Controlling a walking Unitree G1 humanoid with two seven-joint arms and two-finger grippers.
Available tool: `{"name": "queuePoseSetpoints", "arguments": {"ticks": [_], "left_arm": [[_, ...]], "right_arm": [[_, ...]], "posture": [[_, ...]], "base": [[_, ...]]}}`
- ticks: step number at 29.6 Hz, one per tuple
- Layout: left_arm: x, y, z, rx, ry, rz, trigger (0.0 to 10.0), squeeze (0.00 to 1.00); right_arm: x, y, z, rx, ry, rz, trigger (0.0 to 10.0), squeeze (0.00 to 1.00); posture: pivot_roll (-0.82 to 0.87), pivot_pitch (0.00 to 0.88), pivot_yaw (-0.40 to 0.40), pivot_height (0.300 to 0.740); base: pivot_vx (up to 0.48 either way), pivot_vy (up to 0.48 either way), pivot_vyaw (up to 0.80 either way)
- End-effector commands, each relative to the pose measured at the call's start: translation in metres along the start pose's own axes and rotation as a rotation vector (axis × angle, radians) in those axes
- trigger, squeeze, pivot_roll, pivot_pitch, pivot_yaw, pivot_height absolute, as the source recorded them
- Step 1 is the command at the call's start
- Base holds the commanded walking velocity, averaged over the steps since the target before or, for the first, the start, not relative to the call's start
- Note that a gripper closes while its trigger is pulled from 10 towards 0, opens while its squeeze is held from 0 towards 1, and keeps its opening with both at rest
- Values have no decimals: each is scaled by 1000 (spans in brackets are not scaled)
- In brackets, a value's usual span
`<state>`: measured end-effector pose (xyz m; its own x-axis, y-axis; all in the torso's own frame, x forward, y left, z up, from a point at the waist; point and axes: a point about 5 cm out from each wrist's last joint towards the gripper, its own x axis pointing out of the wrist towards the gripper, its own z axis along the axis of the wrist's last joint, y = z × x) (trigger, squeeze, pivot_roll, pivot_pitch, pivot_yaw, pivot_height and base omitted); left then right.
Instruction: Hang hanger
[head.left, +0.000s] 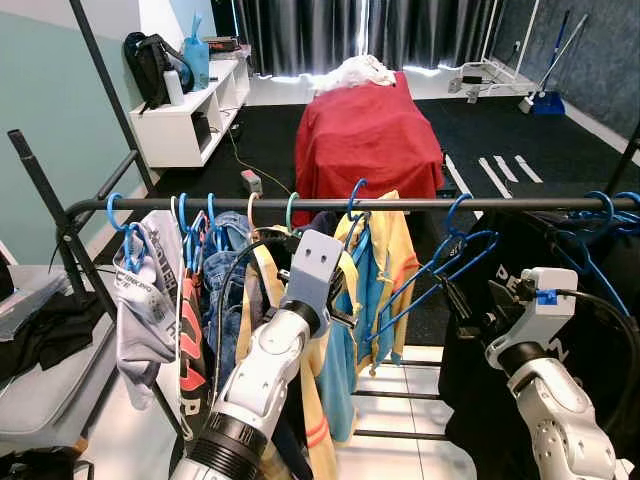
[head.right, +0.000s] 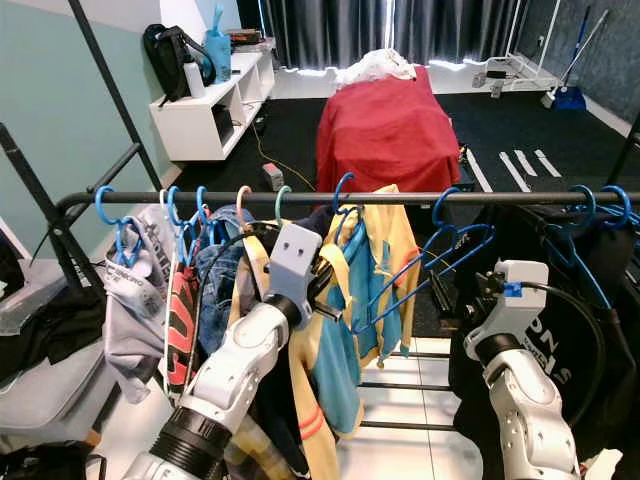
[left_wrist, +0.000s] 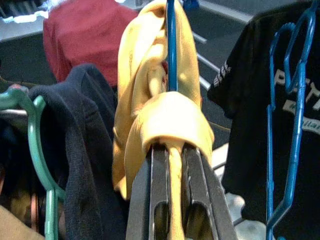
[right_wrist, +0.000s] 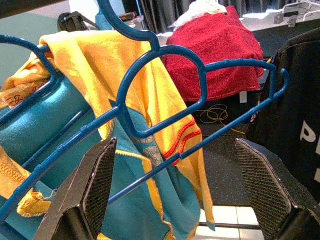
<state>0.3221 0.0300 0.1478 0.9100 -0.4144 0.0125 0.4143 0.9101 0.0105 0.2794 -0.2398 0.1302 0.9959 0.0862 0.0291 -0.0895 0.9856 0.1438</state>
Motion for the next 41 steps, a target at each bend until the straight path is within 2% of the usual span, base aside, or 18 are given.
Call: {"name": "queuePoseSetpoints", "arguments": {"ticks": [1, 4, 11, 18, 22, 24, 31, 33, 34, 36, 37, 39, 41], "left_arm": [[2, 5, -3, 20, 33, 23, 10000, 0], [1, 7, -12, 24, 85, 28, 10000, 0], [1, 13, -20, 17, 136, 71, 10000, 0], [3, 18, -19, -1, 138, 132, 10000, 0], [1, 28, -20, 3, 133, 204, 10000, 0], [0, 32, -22, -10, 133, 224, 10000, 1000], [-4, 31, -23, -41, 119, 201, 10000, 1000], [-12, 38, -17, -77, 36, 148, 10000, 1000], [-12, 38, -17, -77, 36, 148, 10000, 1000], [-30, 63, -6, -97, -99, 193, 10000, 1000], [-30, 63, -6, -97, -99, 193, 10000, 1000], [-52, 95, 3, -94, -204, 275, 10000, 1000], [-73, 115, 12, -94, -284, 287, 10000, 1000]], "right_arm": [[1, 2, -4, 10, 16, -1, 10000, 0], [1, 2, -4, 10, 16, -1, 10000, 0], [1, 2, -4, 10, 14, -3, 10000, 0], [1, 2, -4, 12, 14, -4, 10000, 0], [1, 2, -4, 13, 14, -4, 10000, 0], [2, 2, -4, 13, 13, -4, 10000, 0], [2, 2, -4, 13, 13, -4, 10000, 0], [2, 2, -4, 14, 12, -4, 10000, 0], [2, 2, -4, 14, 12, -4, 10000, 0], [2, 2, -4, 16, 10, -5, 10000, 0], [2, 2, -4, 16, 10, -5, 10000, 0], [2, 1, -3, 17, 9, -5, 10000, 0], [3, 0, -3, 18, 10, -3, 10000, 0]], "posture": [[-133, 0, 44, 740], [-136, 0, 44, 740], [-140, 0, 50, 740], [-141, 0, 50, 740], [-140, 0, 51, 740], [-139, 0, 50, 740], [-137, 0, 48, 740], [-138, 0, 49, 740], [-138, 0, 49, 740], [-138, 0, 49, 740], [-138, 0, 49, 740], [-122, 0, 44, 740], [-117, 3, 40, 740]], "base": [[0, 0, 0], [0, 0, 0], [0, 0, 0], [0, 0, 0], [0, 0, 0], [0, 0, 0], [0, 0, 0], [0, 0, 0], [0, 0, 0], [0, 0, 0], [0, 0, 0], [0, 0, 0], [0, 0, 0]]}}
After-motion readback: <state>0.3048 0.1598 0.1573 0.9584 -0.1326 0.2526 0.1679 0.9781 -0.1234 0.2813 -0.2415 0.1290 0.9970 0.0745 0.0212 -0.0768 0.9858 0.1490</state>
